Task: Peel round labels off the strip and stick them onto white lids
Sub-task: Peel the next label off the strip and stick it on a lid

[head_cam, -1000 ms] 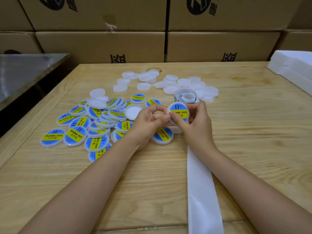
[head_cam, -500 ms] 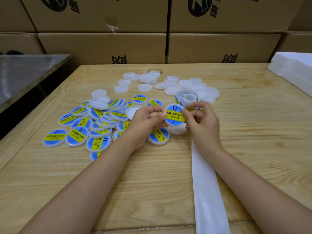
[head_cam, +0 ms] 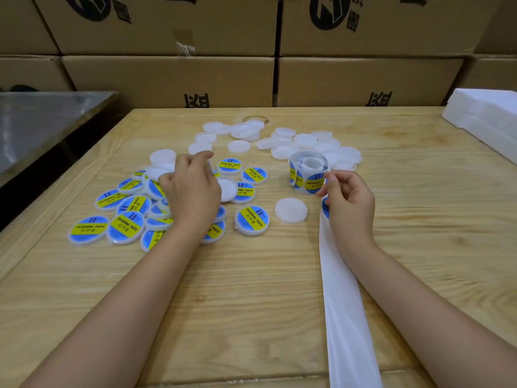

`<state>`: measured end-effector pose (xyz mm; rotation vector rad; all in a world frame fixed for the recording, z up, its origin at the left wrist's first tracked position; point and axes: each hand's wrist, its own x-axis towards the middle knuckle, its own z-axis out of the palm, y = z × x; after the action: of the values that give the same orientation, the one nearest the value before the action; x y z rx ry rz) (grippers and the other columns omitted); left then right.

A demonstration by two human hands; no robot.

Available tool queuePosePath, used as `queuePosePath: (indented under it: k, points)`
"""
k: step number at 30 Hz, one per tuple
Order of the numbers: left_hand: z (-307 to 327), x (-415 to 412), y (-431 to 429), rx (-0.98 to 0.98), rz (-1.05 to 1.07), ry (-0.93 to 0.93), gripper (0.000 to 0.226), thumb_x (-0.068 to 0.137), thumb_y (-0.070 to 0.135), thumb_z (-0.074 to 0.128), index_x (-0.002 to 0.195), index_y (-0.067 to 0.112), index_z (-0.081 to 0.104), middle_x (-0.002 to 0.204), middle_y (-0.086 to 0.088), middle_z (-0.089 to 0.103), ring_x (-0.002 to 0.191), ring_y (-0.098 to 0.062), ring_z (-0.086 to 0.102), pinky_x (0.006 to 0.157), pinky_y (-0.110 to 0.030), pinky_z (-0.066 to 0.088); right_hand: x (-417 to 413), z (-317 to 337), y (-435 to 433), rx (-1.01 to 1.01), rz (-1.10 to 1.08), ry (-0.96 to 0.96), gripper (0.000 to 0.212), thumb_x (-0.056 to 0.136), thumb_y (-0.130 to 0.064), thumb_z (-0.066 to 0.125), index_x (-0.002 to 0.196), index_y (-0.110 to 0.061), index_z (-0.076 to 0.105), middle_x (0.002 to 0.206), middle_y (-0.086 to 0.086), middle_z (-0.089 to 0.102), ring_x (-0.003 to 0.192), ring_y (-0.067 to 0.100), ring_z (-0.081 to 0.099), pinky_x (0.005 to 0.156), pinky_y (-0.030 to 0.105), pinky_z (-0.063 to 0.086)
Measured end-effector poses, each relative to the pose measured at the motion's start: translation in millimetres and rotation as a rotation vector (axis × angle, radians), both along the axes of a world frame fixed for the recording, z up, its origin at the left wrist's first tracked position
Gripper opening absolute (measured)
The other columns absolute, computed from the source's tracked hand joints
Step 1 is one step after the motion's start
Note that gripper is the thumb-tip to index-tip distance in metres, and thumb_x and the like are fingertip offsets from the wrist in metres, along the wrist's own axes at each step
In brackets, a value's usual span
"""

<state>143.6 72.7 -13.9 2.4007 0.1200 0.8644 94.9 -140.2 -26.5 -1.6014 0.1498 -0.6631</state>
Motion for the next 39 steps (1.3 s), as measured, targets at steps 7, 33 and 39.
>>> queuePosePath:
  k: [7,33,39]
  points:
    - [-6,5,11,0.238,0.128,0.163,0.039,0.087,0.011,0.048,0.124,0.020,0.057,0.137,-0.007,0.044,0.115,-0.029,0.045,0.097,-0.040,0.018,2,-2,-3,0.020,0.005,0.020,0.014,0.094,-0.012,0.050,0.086,-0.019,0.061,0.066,-0.005,0.061,0.058,0.000,0.052,0.064,0.016,0.042]
    - [-14,-79,-88,0.466,-1.101,0.040,0.020,0.087,0.025,0.058,0.096,0.014,0.072,0.106,-0.001,0.068,0.095,-0.023,0.060,0.087,-0.041,0.039,35,-2,-35,-0.900,0.103,0.353,0.046,0.100,-0.047,0.024,0.102,-0.034,0.068,0.155,-0.011,0.022,0.143,0.020,0.006,0.109,0.038,0.005]
    - [-15,-78,-89,0.479,-1.085,0.004,0.018,0.087,0.025,0.061,0.094,0.016,0.074,0.103,0.000,0.070,0.092,-0.022,0.062,0.085,-0.038,0.041,43,5,-31,-0.919,0.115,0.355,0.042,0.100,-0.042,0.029,0.113,-0.026,0.065,0.156,-0.001,0.020,0.143,0.021,0.005,0.110,0.039,0.006]
